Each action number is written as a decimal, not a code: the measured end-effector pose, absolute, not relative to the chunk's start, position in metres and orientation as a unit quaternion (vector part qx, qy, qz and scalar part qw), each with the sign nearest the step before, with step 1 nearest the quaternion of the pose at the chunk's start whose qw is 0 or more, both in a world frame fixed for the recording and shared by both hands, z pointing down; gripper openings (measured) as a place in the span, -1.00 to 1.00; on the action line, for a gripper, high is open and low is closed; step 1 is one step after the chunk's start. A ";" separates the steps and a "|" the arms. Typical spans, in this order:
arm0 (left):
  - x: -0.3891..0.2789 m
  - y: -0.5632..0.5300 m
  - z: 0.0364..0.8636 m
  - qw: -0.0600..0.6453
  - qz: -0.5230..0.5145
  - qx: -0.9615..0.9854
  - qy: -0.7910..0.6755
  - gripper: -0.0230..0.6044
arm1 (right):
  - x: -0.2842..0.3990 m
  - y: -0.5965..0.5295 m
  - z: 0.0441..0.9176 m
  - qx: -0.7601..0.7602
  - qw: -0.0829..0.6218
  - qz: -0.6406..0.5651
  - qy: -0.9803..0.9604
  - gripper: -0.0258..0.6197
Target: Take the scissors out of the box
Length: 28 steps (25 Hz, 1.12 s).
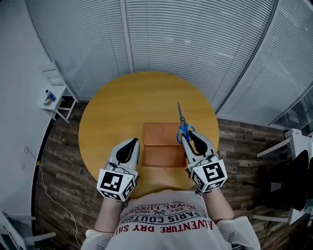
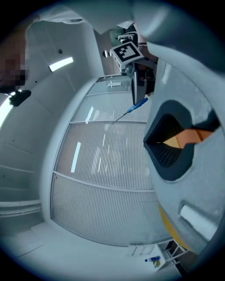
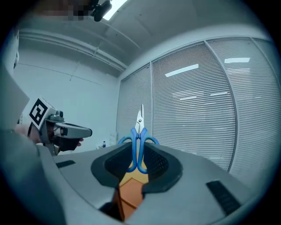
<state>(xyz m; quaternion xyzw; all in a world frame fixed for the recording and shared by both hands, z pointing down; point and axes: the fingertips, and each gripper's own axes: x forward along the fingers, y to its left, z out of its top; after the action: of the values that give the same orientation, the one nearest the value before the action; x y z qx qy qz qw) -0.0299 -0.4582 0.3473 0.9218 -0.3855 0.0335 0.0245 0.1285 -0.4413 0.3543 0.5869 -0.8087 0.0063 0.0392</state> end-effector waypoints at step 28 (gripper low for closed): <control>-0.046 -0.468 0.347 0.025 0.035 0.903 -0.428 -0.90 | 0.127 -0.458 0.367 0.566 0.046 0.009 -0.823 -0.64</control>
<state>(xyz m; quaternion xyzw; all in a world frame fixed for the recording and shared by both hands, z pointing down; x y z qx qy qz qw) -0.0456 -0.4685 0.3467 0.9029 -0.4277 0.0346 0.0252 0.1267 -0.4581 0.3670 0.5658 -0.8232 0.0093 0.0457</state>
